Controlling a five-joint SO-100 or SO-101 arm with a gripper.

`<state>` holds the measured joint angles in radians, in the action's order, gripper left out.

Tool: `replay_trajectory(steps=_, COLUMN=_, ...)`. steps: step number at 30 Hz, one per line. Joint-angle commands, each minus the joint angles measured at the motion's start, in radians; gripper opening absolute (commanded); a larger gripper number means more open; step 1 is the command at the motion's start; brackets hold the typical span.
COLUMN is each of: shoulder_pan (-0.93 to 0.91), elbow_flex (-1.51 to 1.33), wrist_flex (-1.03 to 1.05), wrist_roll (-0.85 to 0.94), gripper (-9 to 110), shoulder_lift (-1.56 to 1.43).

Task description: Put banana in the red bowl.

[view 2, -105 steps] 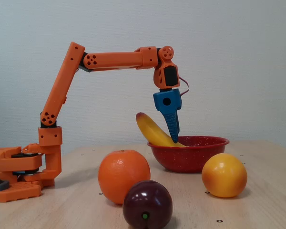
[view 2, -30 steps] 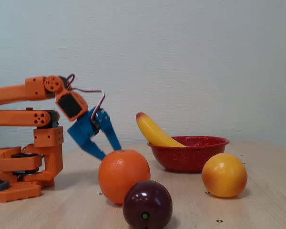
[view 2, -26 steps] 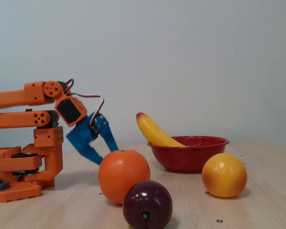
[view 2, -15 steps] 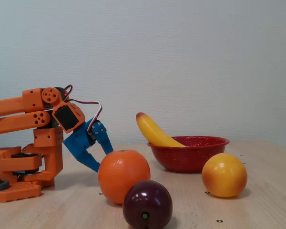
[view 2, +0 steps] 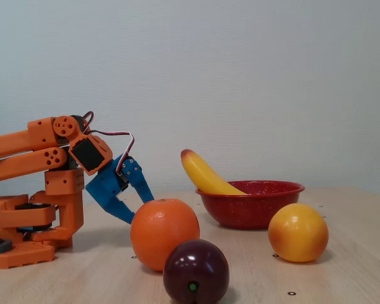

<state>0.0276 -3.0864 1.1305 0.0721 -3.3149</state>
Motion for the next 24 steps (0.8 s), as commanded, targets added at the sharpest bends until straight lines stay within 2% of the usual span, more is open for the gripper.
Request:
replay_trajectory(steps=1, shoulder_pan=-0.021, elbow_flex=-0.014, wrist_flex=0.012, wrist_roll=-0.031, gripper=0, shoulder_lift=-0.015)
replay_trajectory(steps=24, shoulder_pan=-0.041, elbow_flex=-0.014, wrist_flex=0.012, wrist_roll=-0.049, gripper=0, shoulder_lift=-0.015)
